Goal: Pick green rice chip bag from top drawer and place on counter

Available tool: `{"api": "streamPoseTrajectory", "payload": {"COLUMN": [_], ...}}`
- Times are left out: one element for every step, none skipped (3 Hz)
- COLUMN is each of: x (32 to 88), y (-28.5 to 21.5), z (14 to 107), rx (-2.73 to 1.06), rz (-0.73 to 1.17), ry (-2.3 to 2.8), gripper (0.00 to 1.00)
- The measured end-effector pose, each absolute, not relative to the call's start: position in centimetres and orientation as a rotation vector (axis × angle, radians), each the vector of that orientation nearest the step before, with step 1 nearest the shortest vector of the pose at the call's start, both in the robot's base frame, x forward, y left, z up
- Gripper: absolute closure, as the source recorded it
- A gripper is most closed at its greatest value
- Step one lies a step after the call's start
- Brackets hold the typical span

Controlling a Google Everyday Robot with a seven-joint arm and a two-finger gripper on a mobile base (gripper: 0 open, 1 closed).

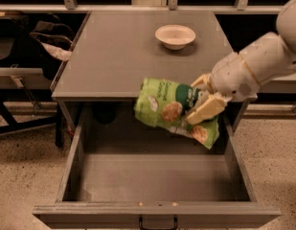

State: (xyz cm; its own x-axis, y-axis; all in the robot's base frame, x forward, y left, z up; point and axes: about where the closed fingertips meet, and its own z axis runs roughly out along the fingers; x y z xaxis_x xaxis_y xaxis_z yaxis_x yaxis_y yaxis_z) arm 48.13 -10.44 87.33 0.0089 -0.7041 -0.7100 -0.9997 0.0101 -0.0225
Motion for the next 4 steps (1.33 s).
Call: {"api": "streamPoseTrajectory", "payload": {"x": [47.9, 48.6, 50.7, 52.2], "y": [-9.9, -9.5, -9.5, -9.7], "z": [90.3, 93.6, 94.8, 95.2], "rx": [-1.737, -1.719, -1.693, -1.673], "rz": [0.674, 0.620, 0.546, 0.495], "ry": [1.707, 1.662, 1.658, 1.672], "gripper": [1.00, 1.00, 1.00, 1.00]}}
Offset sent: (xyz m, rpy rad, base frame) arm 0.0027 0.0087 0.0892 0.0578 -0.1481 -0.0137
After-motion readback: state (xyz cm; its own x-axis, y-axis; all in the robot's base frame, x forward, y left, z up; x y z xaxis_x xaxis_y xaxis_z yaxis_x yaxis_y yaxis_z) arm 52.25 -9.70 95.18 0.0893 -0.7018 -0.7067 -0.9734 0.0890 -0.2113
